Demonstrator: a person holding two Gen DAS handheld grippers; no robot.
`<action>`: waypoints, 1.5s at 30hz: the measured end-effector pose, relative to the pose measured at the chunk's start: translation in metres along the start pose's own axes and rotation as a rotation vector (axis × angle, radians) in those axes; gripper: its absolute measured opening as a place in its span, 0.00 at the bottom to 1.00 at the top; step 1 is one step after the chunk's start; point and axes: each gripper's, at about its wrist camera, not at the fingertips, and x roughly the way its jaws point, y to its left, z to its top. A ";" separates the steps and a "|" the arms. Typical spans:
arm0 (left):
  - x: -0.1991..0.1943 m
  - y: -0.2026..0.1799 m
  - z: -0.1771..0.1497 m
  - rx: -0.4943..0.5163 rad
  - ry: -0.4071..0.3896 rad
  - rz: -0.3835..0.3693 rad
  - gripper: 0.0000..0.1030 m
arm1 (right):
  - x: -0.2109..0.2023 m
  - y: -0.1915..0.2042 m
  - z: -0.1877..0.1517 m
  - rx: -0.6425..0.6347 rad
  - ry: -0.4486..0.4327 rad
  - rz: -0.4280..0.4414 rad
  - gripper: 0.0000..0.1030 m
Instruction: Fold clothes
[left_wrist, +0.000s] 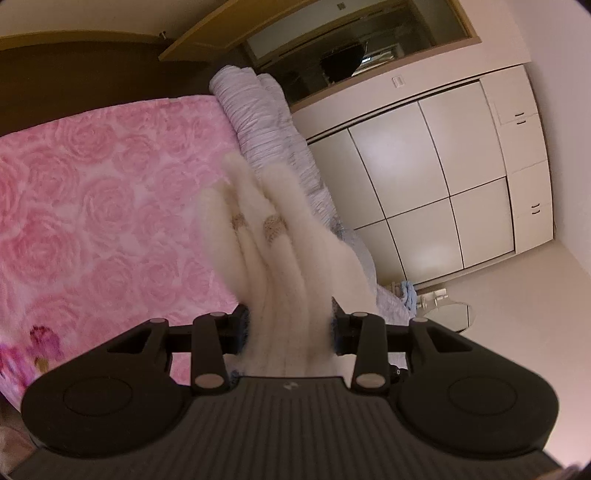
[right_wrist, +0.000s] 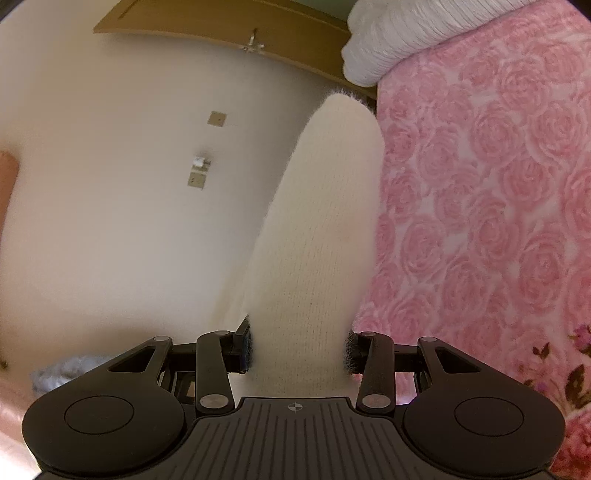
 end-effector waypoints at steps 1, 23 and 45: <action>0.004 0.006 0.011 0.003 0.014 -0.002 0.33 | 0.007 0.000 0.003 0.008 -0.010 -0.005 0.39; 0.140 0.200 0.252 0.155 0.343 0.033 0.33 | 0.250 -0.088 0.031 0.253 -0.262 -0.131 0.40; 0.261 0.322 0.292 0.144 0.306 0.133 0.40 | 0.327 -0.192 0.087 0.257 -0.315 -0.418 0.63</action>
